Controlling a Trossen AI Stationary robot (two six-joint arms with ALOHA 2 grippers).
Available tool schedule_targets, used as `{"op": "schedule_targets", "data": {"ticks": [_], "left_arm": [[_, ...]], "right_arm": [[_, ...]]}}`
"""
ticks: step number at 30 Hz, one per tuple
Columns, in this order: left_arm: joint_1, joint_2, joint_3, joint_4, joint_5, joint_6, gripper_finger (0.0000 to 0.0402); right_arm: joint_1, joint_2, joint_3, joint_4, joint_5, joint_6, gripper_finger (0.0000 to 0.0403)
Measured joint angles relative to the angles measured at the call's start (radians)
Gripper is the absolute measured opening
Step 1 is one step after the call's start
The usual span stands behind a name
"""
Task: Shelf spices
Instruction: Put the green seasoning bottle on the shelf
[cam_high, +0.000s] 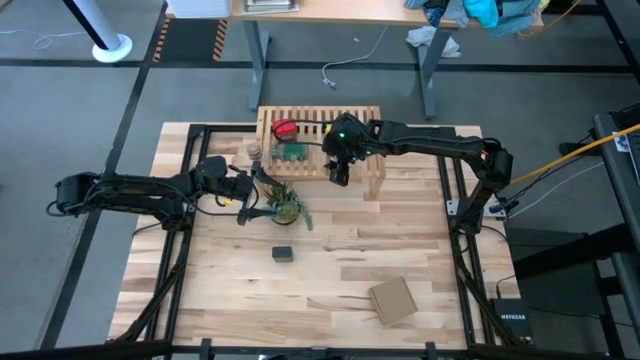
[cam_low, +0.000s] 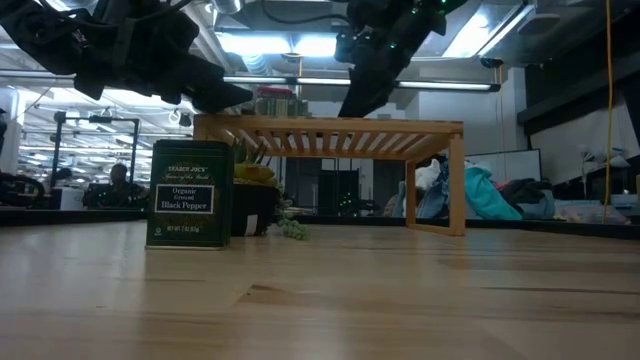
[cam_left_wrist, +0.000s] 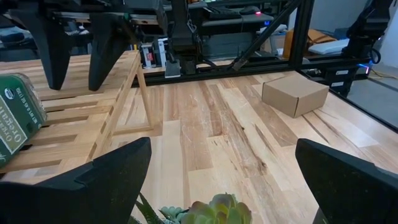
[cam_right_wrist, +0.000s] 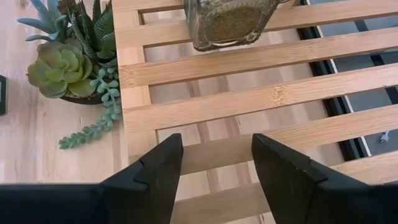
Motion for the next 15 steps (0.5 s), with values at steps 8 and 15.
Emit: {"op": "schedule_targets", "data": {"ticks": [8, 15], "left_arm": [[0.000, 0.000, 0.000, 0.000, 0.001, 0.000, 0.0392], [-0.035, -0.006, -0.001, -0.003, -0.003, -0.043, 0.0392]], "right_arm": [[-0.001, 0.004, -0.003, 0.043, 0.029, -0.003, 0.0202], [-0.001, 0.004, -0.003, 0.044, 0.029, -0.018, 0.0202]]}}
